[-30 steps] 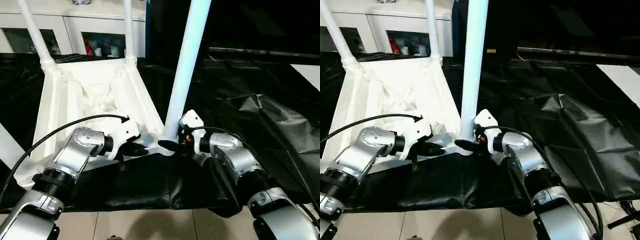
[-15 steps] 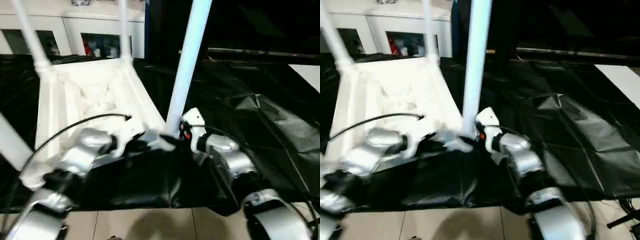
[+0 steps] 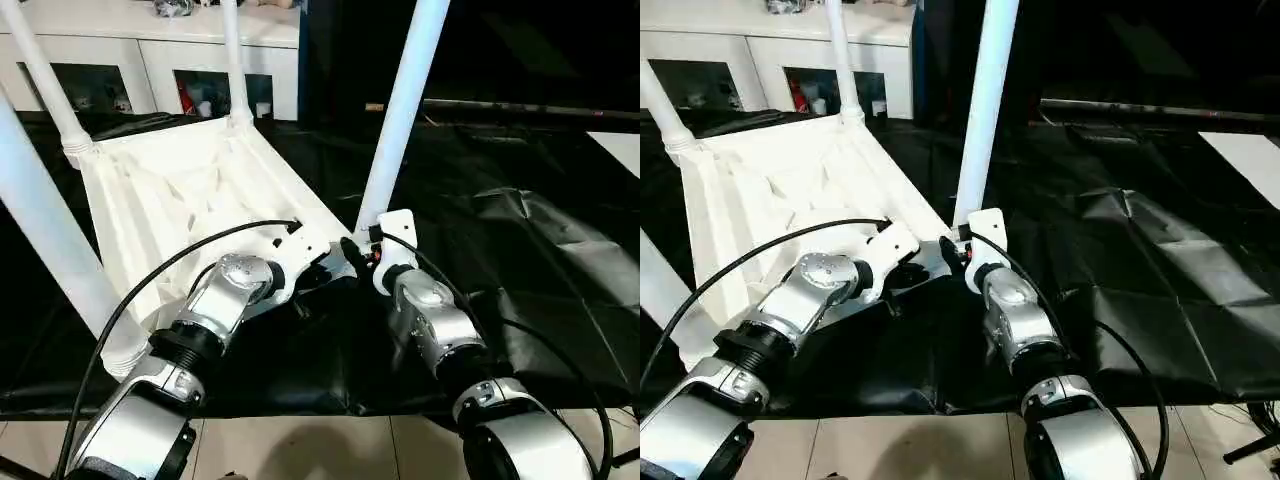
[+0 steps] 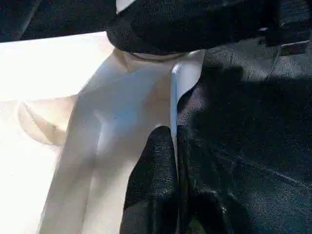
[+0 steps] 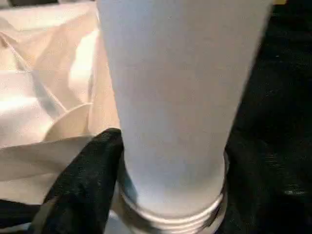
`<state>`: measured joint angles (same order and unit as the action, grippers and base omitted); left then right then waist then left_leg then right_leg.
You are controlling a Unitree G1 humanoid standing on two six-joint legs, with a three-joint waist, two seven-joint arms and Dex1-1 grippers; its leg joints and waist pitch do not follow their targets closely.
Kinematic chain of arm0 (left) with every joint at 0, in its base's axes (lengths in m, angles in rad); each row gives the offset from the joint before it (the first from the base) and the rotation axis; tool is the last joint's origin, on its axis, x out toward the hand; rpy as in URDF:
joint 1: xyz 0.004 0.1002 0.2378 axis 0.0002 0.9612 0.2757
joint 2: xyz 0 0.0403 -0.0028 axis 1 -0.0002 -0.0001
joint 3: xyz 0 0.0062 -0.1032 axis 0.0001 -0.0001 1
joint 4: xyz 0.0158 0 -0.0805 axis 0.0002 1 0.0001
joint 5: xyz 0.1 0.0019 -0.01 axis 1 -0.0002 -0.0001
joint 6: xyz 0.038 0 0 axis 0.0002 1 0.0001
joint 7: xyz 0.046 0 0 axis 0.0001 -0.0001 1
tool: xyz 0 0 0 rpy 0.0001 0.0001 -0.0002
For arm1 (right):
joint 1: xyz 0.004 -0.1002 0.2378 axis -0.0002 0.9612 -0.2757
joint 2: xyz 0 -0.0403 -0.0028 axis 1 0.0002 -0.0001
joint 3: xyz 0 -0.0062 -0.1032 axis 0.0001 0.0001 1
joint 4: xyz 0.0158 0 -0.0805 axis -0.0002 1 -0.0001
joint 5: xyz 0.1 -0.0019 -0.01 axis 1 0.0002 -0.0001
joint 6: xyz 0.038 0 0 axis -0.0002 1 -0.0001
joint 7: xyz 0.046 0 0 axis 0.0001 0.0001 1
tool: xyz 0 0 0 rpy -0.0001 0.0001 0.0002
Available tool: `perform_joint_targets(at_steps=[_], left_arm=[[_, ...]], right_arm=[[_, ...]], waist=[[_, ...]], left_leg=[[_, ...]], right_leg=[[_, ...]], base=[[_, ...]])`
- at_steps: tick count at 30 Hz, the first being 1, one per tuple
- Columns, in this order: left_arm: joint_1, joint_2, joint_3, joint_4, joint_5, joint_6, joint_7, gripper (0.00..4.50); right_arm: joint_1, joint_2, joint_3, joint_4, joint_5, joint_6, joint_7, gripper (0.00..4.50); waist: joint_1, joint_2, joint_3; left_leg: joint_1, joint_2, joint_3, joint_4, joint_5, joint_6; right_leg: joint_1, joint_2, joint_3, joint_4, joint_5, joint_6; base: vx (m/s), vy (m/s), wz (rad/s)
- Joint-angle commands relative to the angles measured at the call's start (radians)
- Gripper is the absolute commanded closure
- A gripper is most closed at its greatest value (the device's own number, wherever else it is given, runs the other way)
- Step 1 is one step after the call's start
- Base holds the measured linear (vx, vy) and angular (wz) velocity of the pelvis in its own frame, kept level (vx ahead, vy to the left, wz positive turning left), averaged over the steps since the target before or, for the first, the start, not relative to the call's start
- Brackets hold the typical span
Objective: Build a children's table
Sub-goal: Rotate leg to tighten
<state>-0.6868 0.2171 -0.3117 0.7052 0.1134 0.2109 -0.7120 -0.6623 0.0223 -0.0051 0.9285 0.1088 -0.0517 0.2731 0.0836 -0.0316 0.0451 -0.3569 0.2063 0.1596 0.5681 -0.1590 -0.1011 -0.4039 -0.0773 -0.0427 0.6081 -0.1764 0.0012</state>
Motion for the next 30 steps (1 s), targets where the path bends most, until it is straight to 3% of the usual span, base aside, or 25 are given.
perform_joint_targets(at_steps=[1, 5, 6, 10, 15, 18, 21, 23, 27, 30], left_arm=[[0.016, 0.013, 0.005, 0.020, 0.003, -0.029, 0.002, 4.50], [0.032, 0.046, 0.011, 0.001, -0.014, -0.041, -0.060, 4.50], [0.052, 0.079, 0.011, -0.029, -0.031, -0.059, -0.134, 4.50], [0.094, 0.153, -0.001, -0.111, -0.069, -0.094, -0.282, 4.50], [0.133, 0.218, -0.020, -0.208, -0.102, -0.061, -0.405, 4.50], [0.161, 0.260, -0.035, -0.277, -0.129, -0.047, -0.497, 4.50], [0.193, 0.287, -0.043, -0.362, -0.164, -0.013, -0.569, 4.50], [0.204, 0.292, -0.044, -0.389, -0.175, 0.004, -0.585, 4.50], [0.209, 0.292, -0.048, -0.406, -0.173, 0.011, -0.582, 4.50], [0.212, 0.291, -0.049, -0.420, -0.173, 0.021, -0.578, 4.50]], right_arm=[[0.002, 0.005, 0.027, 0.009, 0.011, 0.003, 0.095, 0.86], [0.001, -0.045, 0.044, -0.033, 0.014, 0.025, 0.210, 0.56], [0.023, -0.100, 0.074, -0.102, 0.020, 0.052, 0.347, 0.56], [0.087, -0.220, 0.131, -0.262, 0.050, 0.099, 0.587, 0.56], [0.135, -0.304, 0.163, -0.351, 0.069, 0.123, 0.738, 0.56], [0.155, -0.338, 0.187, -0.385, 0.056, 0.134, 0.796, 0.56], [0.187, -0.368, 0.231, -0.444, 0.036, 0.144, 0.836, 0.56], [0.195, -0.372, 0.246, -0.457, 0.022, 0.137, 0.840, 0.56], [0.190, -0.354, 0.243, -0.443, 0.015, 0.122, 0.822, 0.56], [0.186, -0.340, 0.229, -0.460, 0.045, 0.141, 0.831, 0.56]], waist=[[-0.009, -0.001, -0.052], [-0.013, -0.005, -0.052], [-0.013, -0.011, -0.052], [-0.011, -0.005, -0.053], [-0.011, 0.000, -0.060], [-0.011, 0.002, -0.068], [-0.002, -0.002, -0.069], [0.003, -0.001, -0.066], [0.001, -0.002, -0.056], [0.000, -0.003, -0.055]], left_leg=[[0.001, 0.005, 0.001, -0.072, -0.401, 0.006], [0.001, 0.004, 0.004, -0.069, -0.384, 0.015], [-0.002, 0.005, 0.003, -0.070, -0.365, 0.021], [-0.007, 0.013, 0.006, -0.072, -0.325, 0.042], [-0.006, 0.018, 0.009, -0.069, -0.261, 0.041], [-0.005, 0.016, 0.015, -0.056, -0.160, 0.061], [-0.009, 0.015, 0.017, -0.050, -0.102, 0.083], [-0.004, 0.017, 0.021, -0.050, -0.124, 0.087], [0.000, 0.019, 0.020, -0.059, -0.234, 0.043], [0.002, 0.019, 0.018, -0.062, -0.265, 0.022]], right_leg=[[0.027, -0.048, 0.024, -0.105, -0.509, -0.085], [0.028, -0.050, 0.023, -0.109, -0.529, -0.086], [0.031, -0.051, 0.022, -0.108, -0.526, -0.087], [0.035, -0.049, 0.027, -0.099, -0.448, -0.106], [0.039, -0.043, 0.027, -0.075, -0.263, -0.184], [0.046, -0.038, 0.028, -0.051, -0.043, -0.249], [0.054, -0.038, 0.026, -0.040, 0.046, -0.266], [0.049, -0.039, 0.027, -0.044, 0.019, -0.266], [0.042, -0.045, 0.031, -0.063, -0.187, -0.222], [0.041, -0.046, 0.034, -0.068, -0.248, -0.195]], base=[[0.000, 0.000, 0.00], [0.000, 0.000, 0.00], [0.000, 0.000, 0.00], [0.000, 0.000, 0.00], [0.000, 0.000, 0.00], [0.055, 0.020, 0.02], [0.000, 0.000, 0.00], [0.000, 0.000, 0.00], [0.000, 0.000, 0.00], [0.000, 0.000, 0.00]])
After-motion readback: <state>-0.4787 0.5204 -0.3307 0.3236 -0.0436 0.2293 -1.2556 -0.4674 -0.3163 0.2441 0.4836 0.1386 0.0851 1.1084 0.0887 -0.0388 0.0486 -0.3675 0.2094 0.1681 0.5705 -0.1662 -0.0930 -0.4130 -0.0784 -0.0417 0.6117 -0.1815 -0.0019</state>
